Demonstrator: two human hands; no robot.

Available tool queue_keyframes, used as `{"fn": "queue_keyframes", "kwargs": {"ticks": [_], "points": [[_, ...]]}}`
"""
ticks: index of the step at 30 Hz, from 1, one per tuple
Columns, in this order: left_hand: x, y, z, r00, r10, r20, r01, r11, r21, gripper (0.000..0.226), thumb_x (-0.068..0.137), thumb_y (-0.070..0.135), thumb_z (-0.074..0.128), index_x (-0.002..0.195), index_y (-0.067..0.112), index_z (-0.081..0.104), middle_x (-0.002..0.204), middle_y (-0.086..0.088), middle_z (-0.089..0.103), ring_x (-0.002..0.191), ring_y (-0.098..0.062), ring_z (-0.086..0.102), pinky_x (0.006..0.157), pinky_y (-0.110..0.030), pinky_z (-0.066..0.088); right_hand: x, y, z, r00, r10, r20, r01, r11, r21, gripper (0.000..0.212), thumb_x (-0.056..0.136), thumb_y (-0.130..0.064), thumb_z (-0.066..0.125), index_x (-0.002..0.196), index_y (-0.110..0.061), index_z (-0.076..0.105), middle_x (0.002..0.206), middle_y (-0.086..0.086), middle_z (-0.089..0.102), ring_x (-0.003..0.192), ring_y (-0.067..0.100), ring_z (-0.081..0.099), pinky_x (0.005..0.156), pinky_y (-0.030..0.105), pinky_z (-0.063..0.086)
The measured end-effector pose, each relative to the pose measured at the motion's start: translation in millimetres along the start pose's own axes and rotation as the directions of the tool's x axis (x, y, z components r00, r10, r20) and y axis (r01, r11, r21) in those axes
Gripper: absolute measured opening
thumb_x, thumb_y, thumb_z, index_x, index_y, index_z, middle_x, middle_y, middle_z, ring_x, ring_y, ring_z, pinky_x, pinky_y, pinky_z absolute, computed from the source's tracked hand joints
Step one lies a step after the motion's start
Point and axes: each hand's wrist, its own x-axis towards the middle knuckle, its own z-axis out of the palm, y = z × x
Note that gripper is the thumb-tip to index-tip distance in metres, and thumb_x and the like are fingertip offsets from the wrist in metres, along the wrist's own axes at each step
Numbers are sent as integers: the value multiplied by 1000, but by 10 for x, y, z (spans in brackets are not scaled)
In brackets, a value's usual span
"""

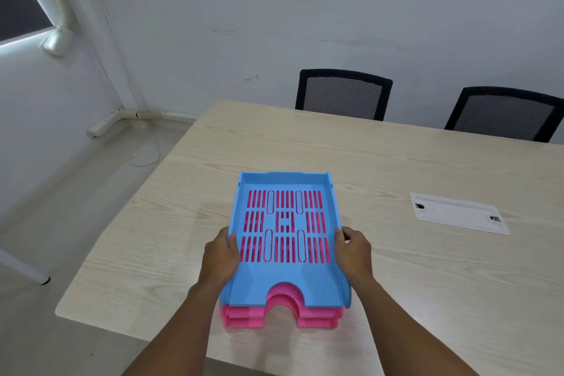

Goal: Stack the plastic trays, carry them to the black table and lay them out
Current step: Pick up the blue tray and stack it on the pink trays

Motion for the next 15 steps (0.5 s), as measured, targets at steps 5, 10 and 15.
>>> {"fn": "queue_keyframes", "kwargs": {"ticks": [5,10,15], "points": [[78,-35,-52,1000,-17,-8,17,1000,12,29,103,32,41,115,11,56,93,-4,71,71,-11,71,54,-18,51,37,-42,59,997,36,70,-38,999,17,32,103,-27,43,96,-10,69,77,-5,68,63,3,65,49,11,42],[55,-16,-25,999,-44,7,45,996,-83,21,103,31,41,116,17,51,90,-2,67,69,-8,66,52,-20,47,117,11,43,993,72,99,-76,996,37,28,102,-30,46,102,-14,68,80,-7,70,64,4,67,50,13,44],[176,-83,-98,974,-179,138,220,894,-389,53,101,53,34,108,10,65,97,-14,76,83,-32,75,79,-48,61,162,81,43,973,173,151,-208,944,256,36,97,-45,50,112,-16,67,96,0,76,80,17,75,69,34,61]]}}
